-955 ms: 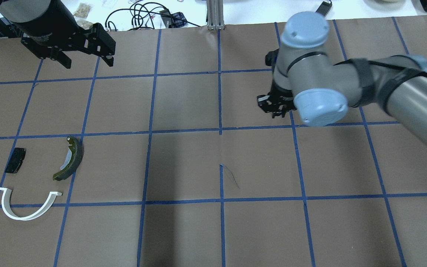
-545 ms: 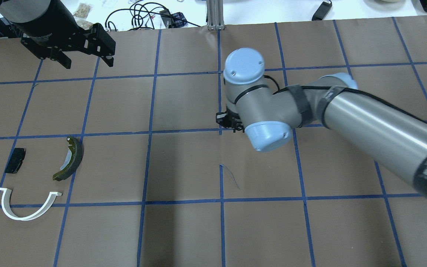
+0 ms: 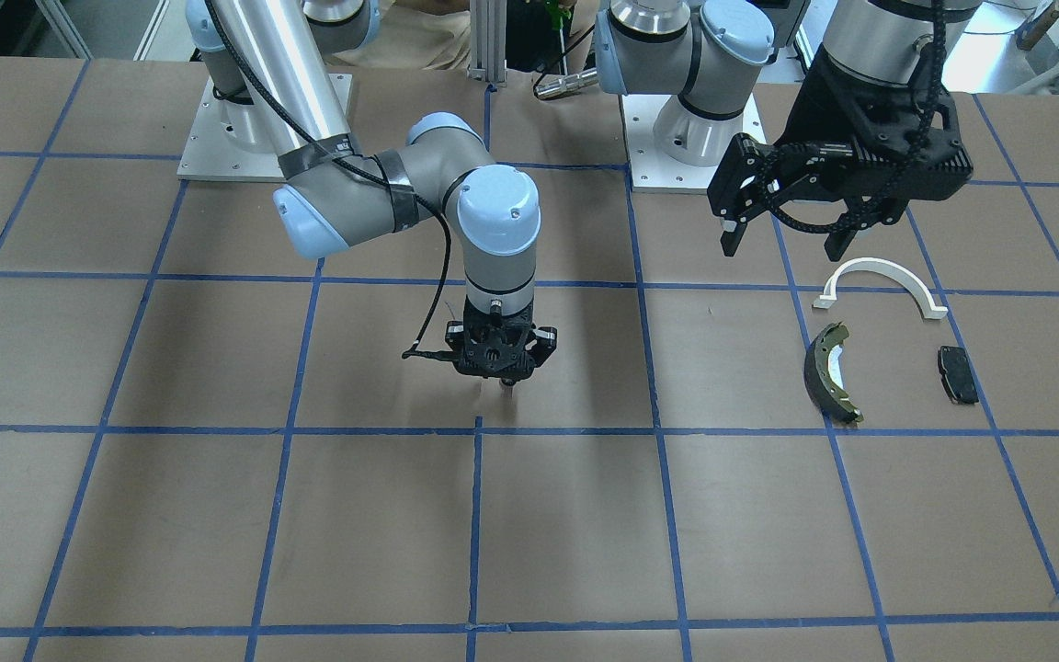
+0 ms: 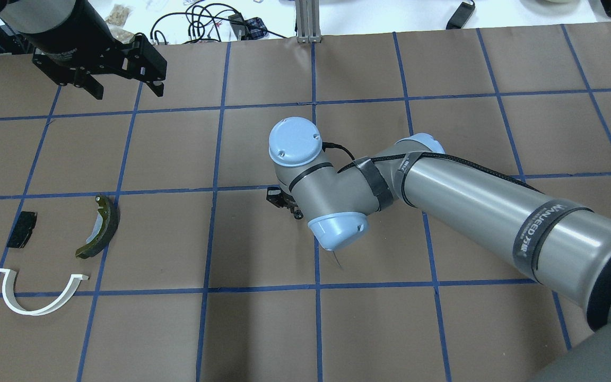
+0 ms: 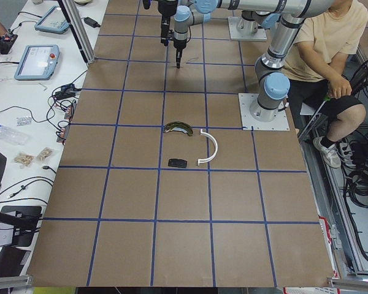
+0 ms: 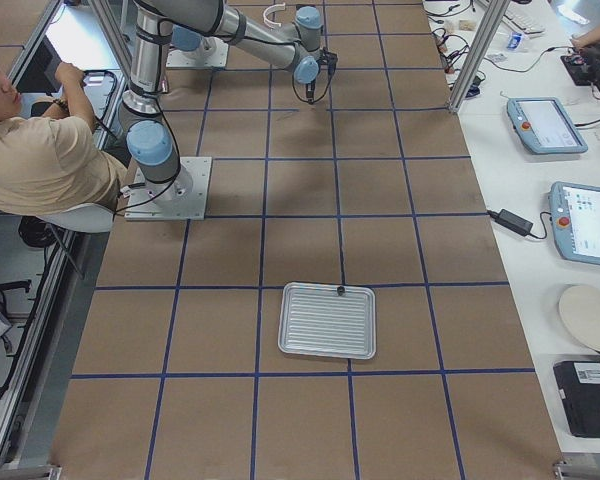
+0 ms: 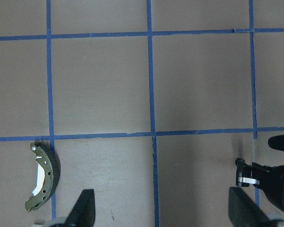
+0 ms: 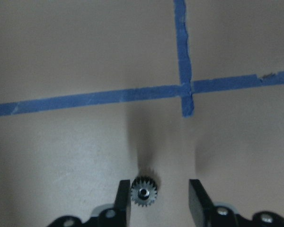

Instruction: Place bearing gear from tray to pile

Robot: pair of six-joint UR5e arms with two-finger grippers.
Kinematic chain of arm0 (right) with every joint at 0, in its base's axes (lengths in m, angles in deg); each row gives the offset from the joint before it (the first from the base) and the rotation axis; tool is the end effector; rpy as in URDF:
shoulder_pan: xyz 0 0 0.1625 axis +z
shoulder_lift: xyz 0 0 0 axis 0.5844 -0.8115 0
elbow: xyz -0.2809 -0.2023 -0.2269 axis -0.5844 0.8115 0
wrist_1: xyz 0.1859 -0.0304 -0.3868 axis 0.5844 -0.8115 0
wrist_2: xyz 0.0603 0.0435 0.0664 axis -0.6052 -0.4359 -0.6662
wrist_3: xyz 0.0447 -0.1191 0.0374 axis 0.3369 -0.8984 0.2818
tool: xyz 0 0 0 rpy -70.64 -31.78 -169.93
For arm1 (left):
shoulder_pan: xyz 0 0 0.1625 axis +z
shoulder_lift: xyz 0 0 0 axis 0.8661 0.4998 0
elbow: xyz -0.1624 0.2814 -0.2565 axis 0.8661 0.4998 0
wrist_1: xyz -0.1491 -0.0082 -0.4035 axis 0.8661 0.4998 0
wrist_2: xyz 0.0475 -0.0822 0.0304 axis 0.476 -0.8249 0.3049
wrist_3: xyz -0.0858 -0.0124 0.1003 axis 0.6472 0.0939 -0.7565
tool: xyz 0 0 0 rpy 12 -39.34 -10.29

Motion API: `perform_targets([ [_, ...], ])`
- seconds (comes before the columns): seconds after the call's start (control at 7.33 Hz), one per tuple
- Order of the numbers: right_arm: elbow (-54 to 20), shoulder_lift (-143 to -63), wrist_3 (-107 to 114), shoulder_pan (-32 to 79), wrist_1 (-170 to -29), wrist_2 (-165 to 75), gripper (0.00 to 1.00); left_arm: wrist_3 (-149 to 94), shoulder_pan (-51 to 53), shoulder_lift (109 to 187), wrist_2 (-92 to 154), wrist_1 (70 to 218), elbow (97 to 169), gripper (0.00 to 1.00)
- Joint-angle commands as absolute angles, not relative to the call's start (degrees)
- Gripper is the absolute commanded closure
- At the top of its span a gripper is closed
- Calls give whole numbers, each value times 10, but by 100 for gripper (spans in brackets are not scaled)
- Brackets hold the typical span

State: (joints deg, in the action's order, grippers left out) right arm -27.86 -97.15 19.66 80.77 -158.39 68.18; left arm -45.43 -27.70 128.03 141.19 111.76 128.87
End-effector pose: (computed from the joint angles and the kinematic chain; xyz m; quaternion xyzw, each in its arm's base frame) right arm 0.3907 -0.4863 0.1513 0.0513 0.9973 -0.0465 0.0225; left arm -0.1154 -0.5308 0.4871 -0.0107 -0.9967 0.0797 0.0082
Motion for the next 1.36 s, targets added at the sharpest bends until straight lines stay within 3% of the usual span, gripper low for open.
perform_targets([
  [0.0, -283, -1026, 68, 740, -1588, 691, 0, -450, -281, 1288, 1412, 1121, 1288, 0],
  [0.27, -283, -1120, -99, 644, -1521, 687, 0, -386, -326, 1305, 1414, 1121, 1344, 0],
  [0.55, -283, -1135, -338, 523, -1491, 686, 0, -288, -416, 1342, 1412, 992, 1444, 0],
  [0.82, -281, -1129, -454, 378, -1488, 682, 0, -273, -451, 1427, 1410, 846, 1534, 0],
  [1.23, -283, -1103, -783, 199, -1492, 657, 0, -199, -504, 1530, 1413, 728, 1535, 0],
])
